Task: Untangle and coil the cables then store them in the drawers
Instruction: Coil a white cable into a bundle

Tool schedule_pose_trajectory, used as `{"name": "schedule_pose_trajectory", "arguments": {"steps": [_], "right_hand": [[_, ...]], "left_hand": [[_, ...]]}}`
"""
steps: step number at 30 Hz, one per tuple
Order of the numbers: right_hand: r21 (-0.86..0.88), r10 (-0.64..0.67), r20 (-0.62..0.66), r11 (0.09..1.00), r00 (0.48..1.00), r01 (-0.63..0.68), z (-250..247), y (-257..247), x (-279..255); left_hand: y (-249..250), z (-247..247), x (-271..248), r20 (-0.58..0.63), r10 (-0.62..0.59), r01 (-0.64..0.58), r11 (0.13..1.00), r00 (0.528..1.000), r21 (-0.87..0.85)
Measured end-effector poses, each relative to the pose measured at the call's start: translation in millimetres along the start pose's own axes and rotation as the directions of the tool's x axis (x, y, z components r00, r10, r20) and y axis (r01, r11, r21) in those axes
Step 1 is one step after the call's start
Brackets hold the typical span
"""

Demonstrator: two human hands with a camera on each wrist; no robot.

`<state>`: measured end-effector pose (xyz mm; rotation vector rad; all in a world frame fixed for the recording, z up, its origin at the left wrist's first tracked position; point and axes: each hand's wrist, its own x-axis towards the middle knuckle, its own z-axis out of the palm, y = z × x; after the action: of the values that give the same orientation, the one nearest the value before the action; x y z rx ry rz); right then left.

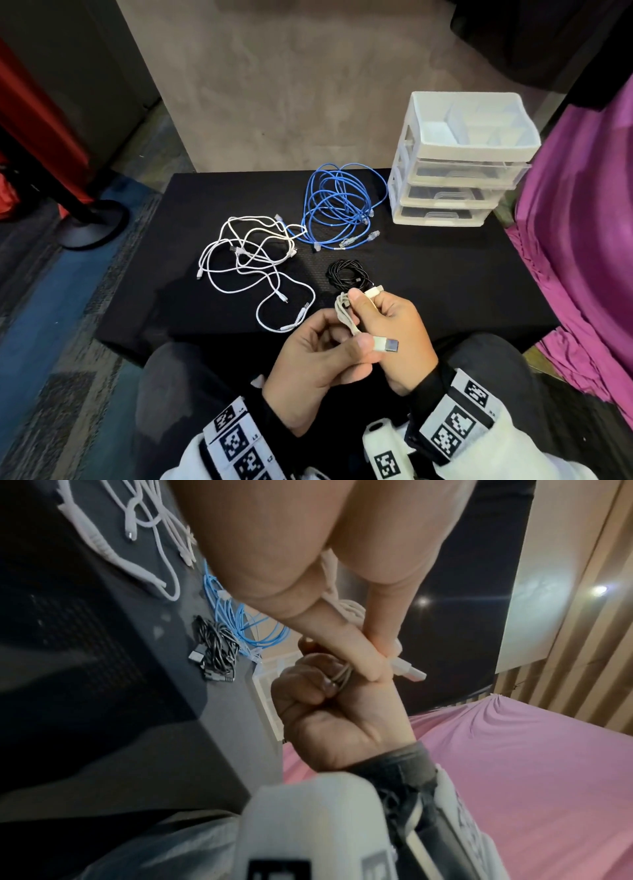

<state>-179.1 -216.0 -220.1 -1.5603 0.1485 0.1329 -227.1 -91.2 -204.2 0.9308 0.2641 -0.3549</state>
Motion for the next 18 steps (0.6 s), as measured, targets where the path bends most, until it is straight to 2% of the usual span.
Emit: {"name": "schedule_pose_trajectory", "arguments": {"steps": [3, 7, 9, 11, 13, 18], "right_hand": [[0.057, 0.012, -0.008, 0.998, 1.0, -0.012, 3.2, 0.5, 1.1], [-0.071, -0.03, -0.041, 0.997, 0.999, 0.027, 3.2, 1.9, 2.0], [0.022, 0.001, -0.014, 1.0, 1.0, 0.0, 3.5, 1.1, 1.3], [0.158, 0.018, 0.017, 0.987, 1.0, -0.021, -0.4, -3.9, 0.2], [0.203, -0.007, 0.052, 0.979, 0.999, -0.004, -3.4, -9.3, -1.5], [0.143, -0.107, 0.075, 0.985, 0.991, 0.096, -6.0, -13.0, -5.9]], "left_hand": [[-2.4, 0.0, 1.5, -0.014, 0.038, -0.037, 0.998, 0.999, 0.052], [-3.1, -6.0, 1.8, 0.024, 0.032, -0.035, 0.991, 0.999, 0.129], [-1.2, -8.8, 4.8, 0.027, 0.025, -0.027, 0.996, 0.999, 0.08], [2.2, -11.0, 9.0, -0.017, 0.037, -0.036, 0.999, 0.999, 0.03], [7.8, -11.9, 11.5, -0.056, 0.068, -0.065, 0.997, 0.996, 0.043], [10.7, -9.3, 18.3, -0.157, 0.139, -0.106, 0.974, 0.978, 0.201]]}}
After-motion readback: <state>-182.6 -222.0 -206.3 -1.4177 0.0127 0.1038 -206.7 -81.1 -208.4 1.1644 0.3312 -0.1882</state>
